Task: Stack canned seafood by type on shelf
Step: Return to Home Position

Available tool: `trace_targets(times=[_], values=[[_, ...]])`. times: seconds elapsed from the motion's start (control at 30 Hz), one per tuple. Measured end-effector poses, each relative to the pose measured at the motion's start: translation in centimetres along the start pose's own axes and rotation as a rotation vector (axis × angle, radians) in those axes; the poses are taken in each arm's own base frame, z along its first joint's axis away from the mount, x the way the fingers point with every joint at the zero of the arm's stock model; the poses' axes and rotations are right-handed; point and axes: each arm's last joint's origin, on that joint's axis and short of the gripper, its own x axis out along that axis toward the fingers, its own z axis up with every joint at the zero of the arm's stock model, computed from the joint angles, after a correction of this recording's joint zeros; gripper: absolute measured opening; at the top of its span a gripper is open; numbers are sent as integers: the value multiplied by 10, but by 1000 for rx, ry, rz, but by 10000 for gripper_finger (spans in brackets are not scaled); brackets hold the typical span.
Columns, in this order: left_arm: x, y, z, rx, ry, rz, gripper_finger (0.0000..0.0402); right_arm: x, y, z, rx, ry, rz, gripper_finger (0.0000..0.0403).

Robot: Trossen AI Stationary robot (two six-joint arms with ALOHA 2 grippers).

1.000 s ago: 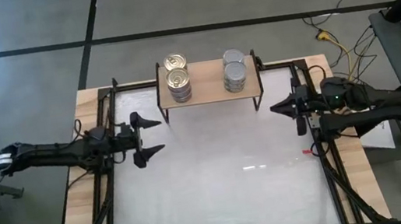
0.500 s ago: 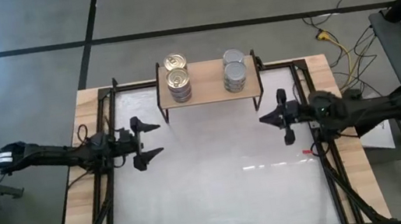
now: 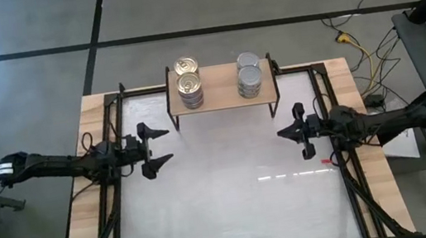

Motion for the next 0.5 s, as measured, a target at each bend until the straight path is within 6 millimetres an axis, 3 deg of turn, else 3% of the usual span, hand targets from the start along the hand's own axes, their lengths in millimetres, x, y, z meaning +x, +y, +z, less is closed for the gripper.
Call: trace_targets(times=[0.5], values=[[-5,5,11,20,-90,-20,398,-14,1,5,-7,-42,-8,13]])
